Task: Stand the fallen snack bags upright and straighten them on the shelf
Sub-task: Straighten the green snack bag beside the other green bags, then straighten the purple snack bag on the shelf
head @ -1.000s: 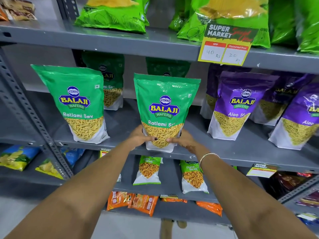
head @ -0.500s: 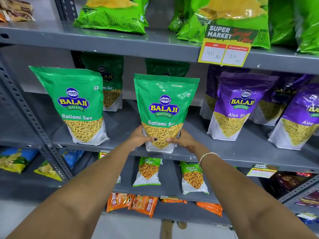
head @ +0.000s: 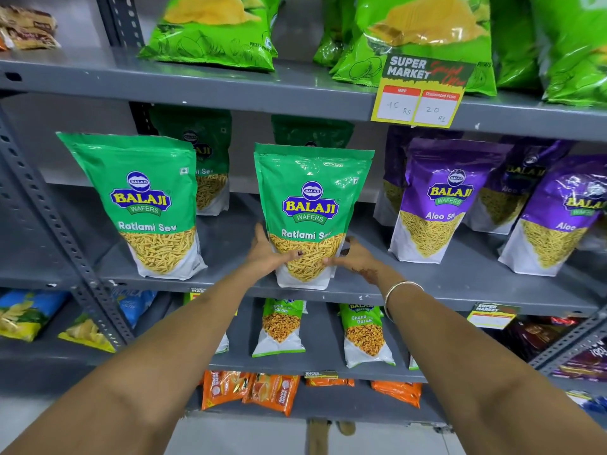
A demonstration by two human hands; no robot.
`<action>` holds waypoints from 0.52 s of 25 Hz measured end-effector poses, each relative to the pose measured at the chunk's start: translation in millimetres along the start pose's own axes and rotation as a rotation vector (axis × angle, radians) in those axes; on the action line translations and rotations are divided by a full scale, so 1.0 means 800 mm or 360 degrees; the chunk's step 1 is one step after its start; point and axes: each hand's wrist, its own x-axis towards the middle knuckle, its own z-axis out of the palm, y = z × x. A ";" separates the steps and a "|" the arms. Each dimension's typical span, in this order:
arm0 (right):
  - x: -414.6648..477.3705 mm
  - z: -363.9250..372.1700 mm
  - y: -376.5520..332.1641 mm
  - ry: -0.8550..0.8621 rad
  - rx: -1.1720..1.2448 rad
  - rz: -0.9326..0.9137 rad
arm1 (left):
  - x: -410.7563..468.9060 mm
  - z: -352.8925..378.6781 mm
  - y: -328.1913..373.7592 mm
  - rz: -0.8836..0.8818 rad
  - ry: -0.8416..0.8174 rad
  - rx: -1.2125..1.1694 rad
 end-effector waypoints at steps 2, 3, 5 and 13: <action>-0.002 -0.017 0.009 0.0107 -0.0099 0.0044 | -0.014 0.003 0.002 0.0408 0.0483 0.0317; -0.004 -0.028 0.014 0.0153 -0.0160 0.0040 | -0.020 0.007 0.000 0.0633 0.0677 0.0519; -0.010 -0.058 0.030 0.0238 -0.0346 0.0104 | -0.028 0.025 -0.001 0.1027 0.0829 0.0802; -0.031 -0.250 0.109 0.0300 -0.0719 0.0386 | -0.027 0.193 0.077 0.1207 0.0265 0.0791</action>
